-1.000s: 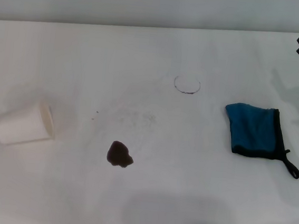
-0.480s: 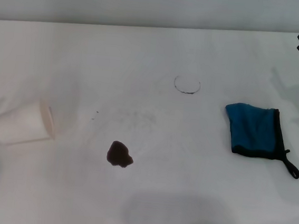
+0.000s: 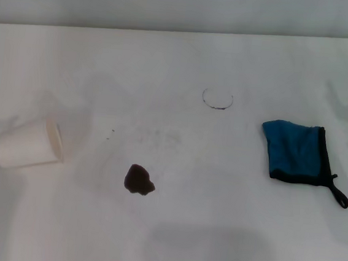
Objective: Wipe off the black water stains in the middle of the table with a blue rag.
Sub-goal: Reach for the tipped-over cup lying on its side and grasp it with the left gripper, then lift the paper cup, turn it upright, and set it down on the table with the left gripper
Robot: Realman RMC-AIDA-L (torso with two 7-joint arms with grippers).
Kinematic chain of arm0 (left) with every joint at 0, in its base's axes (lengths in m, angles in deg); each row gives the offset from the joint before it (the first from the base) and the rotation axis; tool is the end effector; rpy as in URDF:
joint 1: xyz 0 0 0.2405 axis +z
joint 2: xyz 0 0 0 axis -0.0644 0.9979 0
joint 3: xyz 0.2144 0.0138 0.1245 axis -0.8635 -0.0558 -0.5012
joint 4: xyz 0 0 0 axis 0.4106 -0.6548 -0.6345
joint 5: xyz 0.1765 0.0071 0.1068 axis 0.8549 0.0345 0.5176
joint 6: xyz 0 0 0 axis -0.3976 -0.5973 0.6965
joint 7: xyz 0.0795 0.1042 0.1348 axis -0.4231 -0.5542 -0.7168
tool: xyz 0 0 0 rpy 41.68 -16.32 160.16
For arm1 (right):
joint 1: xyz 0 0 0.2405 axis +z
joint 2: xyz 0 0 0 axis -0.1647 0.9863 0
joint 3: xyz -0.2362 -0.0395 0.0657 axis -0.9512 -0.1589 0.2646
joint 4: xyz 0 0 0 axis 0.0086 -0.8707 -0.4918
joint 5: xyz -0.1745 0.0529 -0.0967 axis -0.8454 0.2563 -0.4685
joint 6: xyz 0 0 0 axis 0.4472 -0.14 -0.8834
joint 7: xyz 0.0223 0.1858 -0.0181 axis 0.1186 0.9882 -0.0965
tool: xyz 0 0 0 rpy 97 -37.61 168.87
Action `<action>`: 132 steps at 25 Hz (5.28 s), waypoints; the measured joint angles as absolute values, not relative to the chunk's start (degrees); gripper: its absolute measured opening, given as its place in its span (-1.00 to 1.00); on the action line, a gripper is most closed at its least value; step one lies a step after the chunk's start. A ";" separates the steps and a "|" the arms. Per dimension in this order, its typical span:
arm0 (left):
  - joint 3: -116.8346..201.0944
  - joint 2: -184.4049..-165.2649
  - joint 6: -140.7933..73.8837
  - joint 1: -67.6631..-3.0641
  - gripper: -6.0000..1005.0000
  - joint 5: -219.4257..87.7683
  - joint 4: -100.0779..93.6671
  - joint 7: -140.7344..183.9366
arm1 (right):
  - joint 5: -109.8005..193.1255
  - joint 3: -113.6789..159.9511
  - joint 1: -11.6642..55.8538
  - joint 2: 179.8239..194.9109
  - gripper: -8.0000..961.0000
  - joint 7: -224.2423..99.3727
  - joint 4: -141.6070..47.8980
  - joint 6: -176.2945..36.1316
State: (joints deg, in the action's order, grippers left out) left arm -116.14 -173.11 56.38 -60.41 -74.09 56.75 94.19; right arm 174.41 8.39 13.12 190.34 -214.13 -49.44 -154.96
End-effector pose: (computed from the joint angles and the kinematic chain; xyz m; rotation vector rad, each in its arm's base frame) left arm -0.2871 0.3874 0.0899 -2.5623 -0.6395 0.0528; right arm 0.3530 0.3451 0.0456 -1.4957 0.6794 0.8783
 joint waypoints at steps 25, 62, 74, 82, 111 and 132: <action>-116.14 -178.37 52.06 -67.14 0.76 -58.50 53.07 85.28 | 174.40 9.40 11.84 190.47 0.80 -214.17 -50.23 -155.23; -116.01 -178.69 36.36 -66.25 0.75 -59.59 33.89 81.95 | 174.40 9.40 11.21 190.22 0.80 -214.20 -50.43 -156.60; -115.96 -178.75 34.78 -65.26 0.75 -61.05 31.60 83.53 | 175.37 9.40 10.72 190.24 0.80 -214.62 -50.78 -156.78; -115.96 -178.75 33.55 -63.80 0.73 -61.94 30.21 83.74 | 175.38 9.39 10.71 190.23 0.80 -214.66 -50.78 -156.85; -115.96 -178.48 45.87 -56.34 0.32 -88.73 33.32 78.18 | 174.48 8.13 9.75 190.23 0.79 -214.27 -51.76 -157.66; -115.78 -178.93 32.91 -36.17 0.32 -112.81 7.74 54.55 | 174.48 5.70 8.81 189.97 0.79 -214.66 -51.02 -157.78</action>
